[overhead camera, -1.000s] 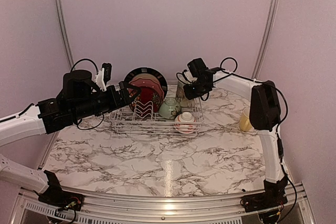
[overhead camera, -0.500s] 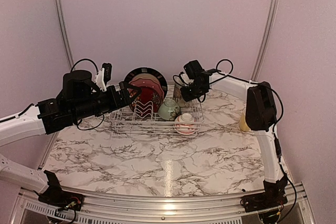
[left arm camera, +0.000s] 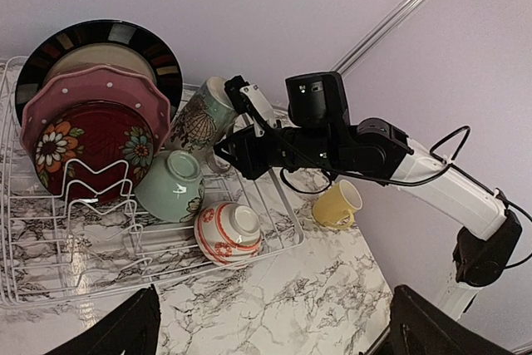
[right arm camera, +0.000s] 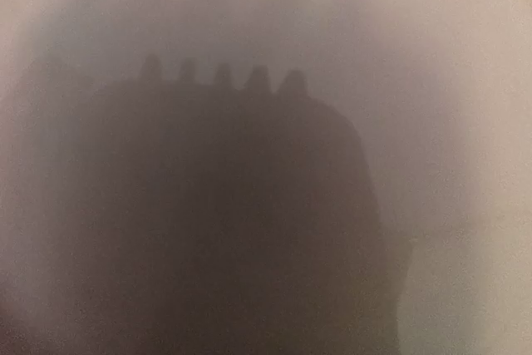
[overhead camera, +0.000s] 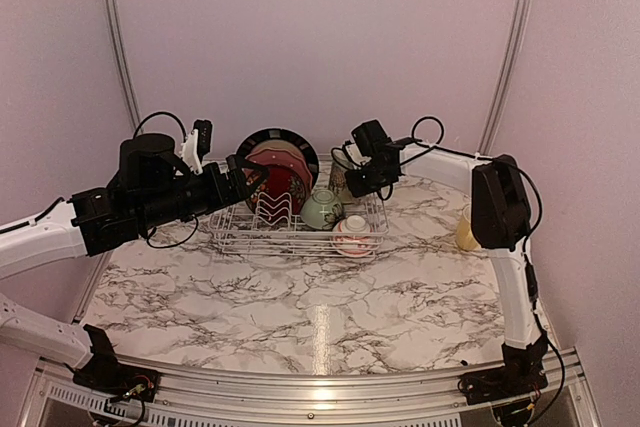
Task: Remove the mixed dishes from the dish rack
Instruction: Grab the cup from the dish rack, then pass from the right arm to the left
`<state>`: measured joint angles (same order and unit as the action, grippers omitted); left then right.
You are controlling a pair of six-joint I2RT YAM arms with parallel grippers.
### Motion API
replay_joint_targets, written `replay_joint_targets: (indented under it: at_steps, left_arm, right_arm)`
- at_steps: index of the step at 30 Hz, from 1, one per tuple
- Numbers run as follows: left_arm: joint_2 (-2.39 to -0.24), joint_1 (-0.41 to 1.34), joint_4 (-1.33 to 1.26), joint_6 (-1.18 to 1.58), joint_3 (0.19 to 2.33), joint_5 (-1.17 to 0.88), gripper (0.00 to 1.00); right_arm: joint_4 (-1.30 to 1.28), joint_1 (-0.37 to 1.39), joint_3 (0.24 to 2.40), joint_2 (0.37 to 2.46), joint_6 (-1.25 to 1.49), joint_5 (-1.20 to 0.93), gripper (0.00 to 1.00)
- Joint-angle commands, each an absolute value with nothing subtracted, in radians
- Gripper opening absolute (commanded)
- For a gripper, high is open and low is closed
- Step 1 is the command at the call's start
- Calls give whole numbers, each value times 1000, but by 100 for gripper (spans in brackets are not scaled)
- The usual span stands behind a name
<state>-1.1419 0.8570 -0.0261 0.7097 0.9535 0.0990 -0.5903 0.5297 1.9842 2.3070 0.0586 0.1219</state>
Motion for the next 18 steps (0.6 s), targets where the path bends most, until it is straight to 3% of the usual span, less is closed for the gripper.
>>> replay_joint_targets:
  at_steps: [1, 10, 18]
  left_arm:
    - [-1124, 862, -29, 692, 964, 113, 99]
    - [-1128, 862, -28, 699, 961, 116, 99]
    - [-1108, 862, -41, 715, 943, 117, 99]
  right_arm:
    - [-436, 524, 1948, 2233, 86, 118, 0]
    - [-175, 523, 1721, 2059, 164, 98, 0]
    - [-90, 522, 1639, 1993, 208, 101, 0]
